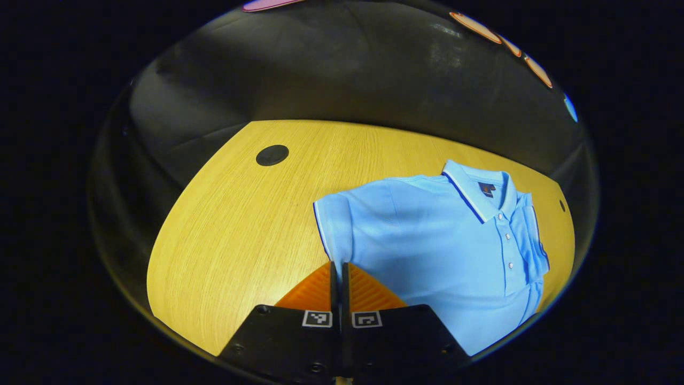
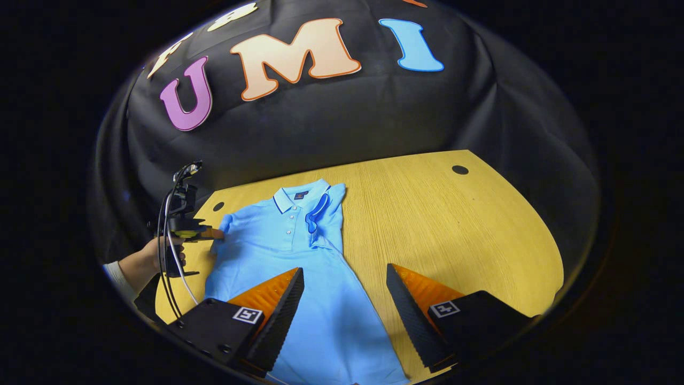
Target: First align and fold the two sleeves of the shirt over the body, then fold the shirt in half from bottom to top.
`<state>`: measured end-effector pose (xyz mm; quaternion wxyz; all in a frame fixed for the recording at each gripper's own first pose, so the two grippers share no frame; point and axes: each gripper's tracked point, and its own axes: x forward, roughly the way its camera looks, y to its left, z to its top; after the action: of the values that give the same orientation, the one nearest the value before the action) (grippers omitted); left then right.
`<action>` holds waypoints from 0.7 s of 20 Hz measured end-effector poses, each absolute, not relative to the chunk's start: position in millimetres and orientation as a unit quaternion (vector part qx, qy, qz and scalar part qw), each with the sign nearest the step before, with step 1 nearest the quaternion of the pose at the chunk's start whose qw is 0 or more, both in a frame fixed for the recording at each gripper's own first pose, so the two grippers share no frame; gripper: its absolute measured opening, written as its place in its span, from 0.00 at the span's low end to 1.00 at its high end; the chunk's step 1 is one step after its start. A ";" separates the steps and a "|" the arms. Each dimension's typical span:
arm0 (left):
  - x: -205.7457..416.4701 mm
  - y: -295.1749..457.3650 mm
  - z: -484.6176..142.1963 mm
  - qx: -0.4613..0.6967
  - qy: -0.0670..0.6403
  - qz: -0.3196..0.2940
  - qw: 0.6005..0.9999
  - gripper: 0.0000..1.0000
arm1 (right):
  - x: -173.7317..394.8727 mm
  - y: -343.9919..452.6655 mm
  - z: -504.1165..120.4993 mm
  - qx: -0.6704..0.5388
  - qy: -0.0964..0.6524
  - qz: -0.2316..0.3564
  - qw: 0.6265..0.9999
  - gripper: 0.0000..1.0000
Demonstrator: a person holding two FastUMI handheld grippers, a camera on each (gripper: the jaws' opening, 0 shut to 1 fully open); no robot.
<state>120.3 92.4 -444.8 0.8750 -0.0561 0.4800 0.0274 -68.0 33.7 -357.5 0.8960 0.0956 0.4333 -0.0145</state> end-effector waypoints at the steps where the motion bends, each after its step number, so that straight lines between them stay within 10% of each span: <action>1: 119.3 86.2 -439.8 -0.061 0.476 0.023 0.877 0.00 | -68.1 28.8 -355.9 0.095 0.432 -0.017 0.897 0.97; 14: 125.1 -42.2 -406.0 -0.020 0.472 -0.082 0.877 0.00 | -80.0 -21.3 -354.3 0.118 0.429 -0.026 0.895 0.97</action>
<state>125.1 -42.2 -406.0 0.8774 -0.0196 0.4724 -0.0822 -80.0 -21.3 -354.3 0.8950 0.1176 0.4294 -0.0263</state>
